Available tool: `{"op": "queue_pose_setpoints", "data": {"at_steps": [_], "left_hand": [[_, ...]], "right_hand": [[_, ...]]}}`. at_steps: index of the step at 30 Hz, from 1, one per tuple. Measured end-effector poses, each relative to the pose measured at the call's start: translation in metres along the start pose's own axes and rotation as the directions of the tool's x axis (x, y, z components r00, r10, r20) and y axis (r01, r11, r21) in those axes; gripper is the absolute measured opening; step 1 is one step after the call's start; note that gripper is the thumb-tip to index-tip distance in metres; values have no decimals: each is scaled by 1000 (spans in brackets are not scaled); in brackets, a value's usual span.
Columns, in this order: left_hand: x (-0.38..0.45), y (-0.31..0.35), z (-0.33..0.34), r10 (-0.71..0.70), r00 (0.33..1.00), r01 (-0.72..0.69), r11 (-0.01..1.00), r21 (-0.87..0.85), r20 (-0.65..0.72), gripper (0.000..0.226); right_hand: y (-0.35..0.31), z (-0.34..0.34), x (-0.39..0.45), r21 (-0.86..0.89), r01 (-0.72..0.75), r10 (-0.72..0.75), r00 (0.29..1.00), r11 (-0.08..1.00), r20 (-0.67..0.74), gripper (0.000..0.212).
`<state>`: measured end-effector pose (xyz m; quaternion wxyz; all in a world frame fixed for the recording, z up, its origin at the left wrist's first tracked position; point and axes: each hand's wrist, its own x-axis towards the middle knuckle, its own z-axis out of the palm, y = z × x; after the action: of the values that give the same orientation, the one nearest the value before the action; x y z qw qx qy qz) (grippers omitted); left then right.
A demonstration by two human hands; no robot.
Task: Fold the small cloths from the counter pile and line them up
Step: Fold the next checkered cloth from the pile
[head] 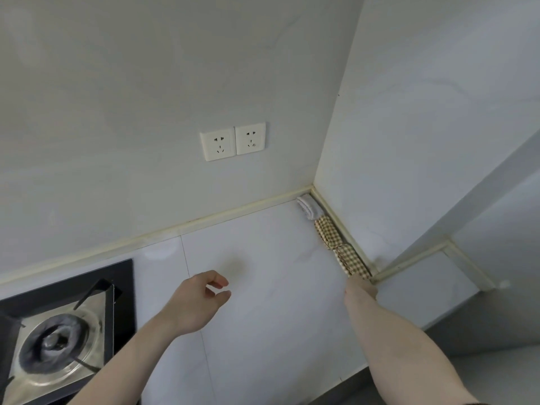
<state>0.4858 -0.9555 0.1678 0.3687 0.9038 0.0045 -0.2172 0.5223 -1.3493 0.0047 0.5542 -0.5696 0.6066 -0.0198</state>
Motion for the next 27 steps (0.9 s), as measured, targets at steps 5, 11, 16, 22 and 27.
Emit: {"op": "queue_pose_setpoints", "data": {"at_steps": [5,11,16,22,27], "left_hand": [[-32,-25,-2,-48,998,46,998,-45,-38,13],[-112,-99,-25,-149,978,143,988,-50,-148,16],[-212,-176,-48,-262,923,232,963,-136,-281,18],[-342,-258,-64,-381,816,293,921,-256,-435,17],[-432,-318,-69,-447,715,324,893,-312,-537,17]], "right_hand": [[44,32,-74,-231,137,-140,990,963,4,66],[139,86,-197,-434,676,-375,711,596,594,64],[189,108,-330,-166,880,-349,342,446,873,57],[252,107,-479,73,931,-284,34,357,958,51],[313,96,-573,195,922,-194,-135,333,972,51]]}}
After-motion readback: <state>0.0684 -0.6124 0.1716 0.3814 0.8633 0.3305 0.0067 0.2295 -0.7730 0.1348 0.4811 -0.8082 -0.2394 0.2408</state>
